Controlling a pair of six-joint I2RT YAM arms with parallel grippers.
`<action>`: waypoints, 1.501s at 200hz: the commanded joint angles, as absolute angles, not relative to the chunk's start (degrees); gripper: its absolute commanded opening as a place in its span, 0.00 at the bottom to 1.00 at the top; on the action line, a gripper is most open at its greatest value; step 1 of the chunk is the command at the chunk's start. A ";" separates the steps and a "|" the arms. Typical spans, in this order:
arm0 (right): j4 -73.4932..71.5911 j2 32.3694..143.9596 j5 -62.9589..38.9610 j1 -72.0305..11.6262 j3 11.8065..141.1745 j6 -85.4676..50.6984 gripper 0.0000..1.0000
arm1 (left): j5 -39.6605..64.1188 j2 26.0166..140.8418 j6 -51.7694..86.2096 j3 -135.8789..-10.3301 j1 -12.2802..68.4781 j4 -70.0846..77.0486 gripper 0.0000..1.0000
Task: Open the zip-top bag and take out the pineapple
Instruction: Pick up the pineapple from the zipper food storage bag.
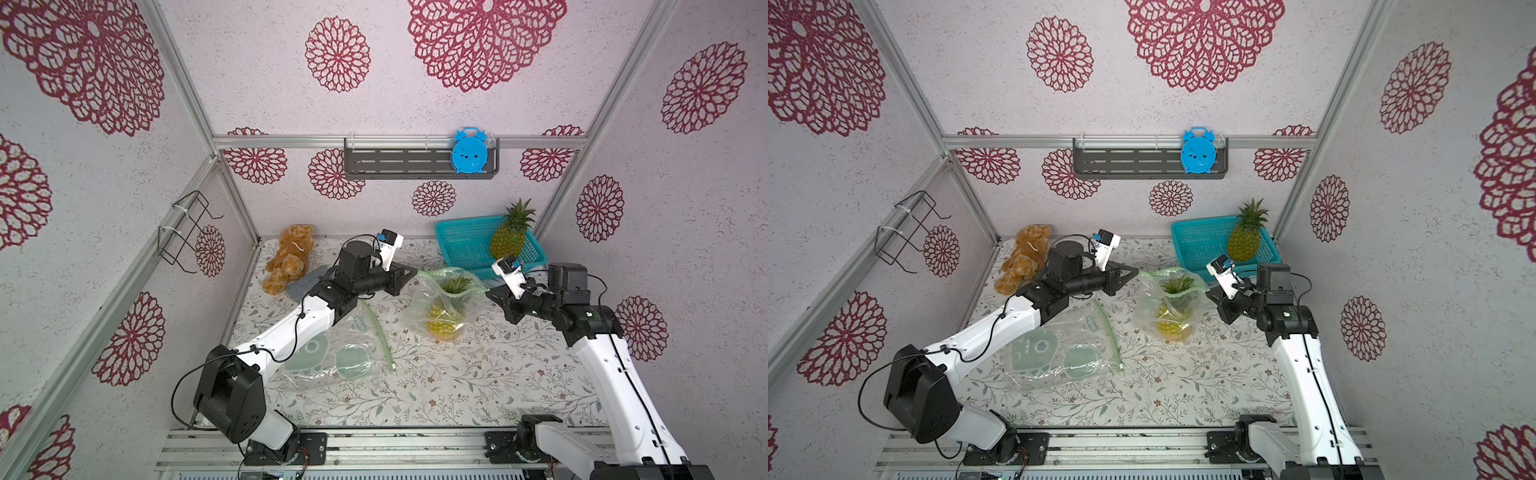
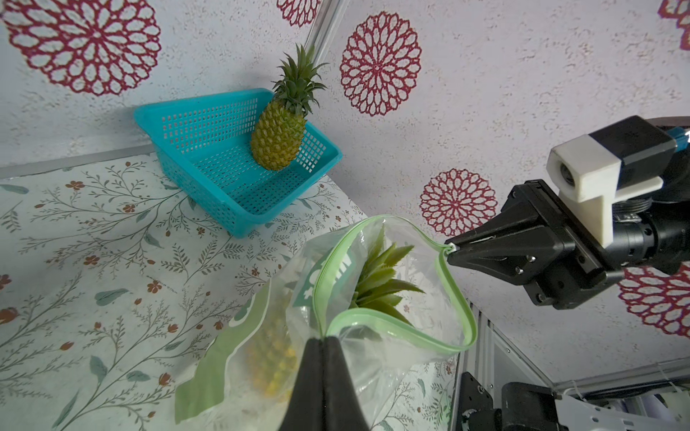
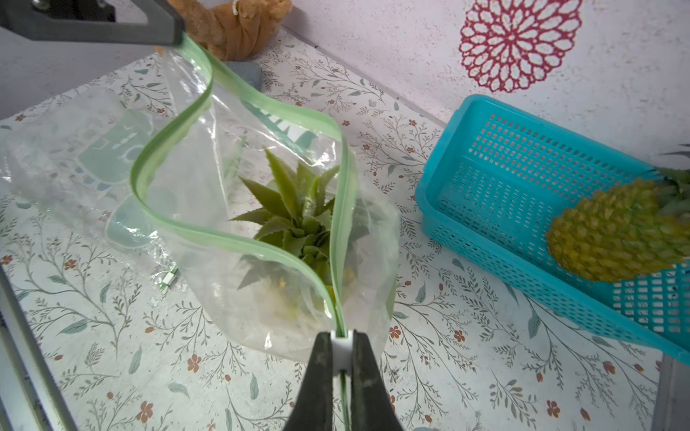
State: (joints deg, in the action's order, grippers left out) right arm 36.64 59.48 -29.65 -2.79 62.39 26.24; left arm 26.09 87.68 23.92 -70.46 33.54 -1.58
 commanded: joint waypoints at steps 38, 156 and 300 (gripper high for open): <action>30.68 57.42 -30.45 -2.50 62.80 21.32 0.10 | 24.86 88.60 22.58 -72.65 34.48 -2.89 0.00; 31.53 64.80 -34.61 -11.91 74.84 16.57 0.37 | 24.52 87.46 22.57 -73.48 34.54 -3.52 0.00; 45.42 74.26 -22.83 -15.82 80.01 18.10 0.38 | 23.92 87.23 22.15 -73.71 34.55 -4.17 0.00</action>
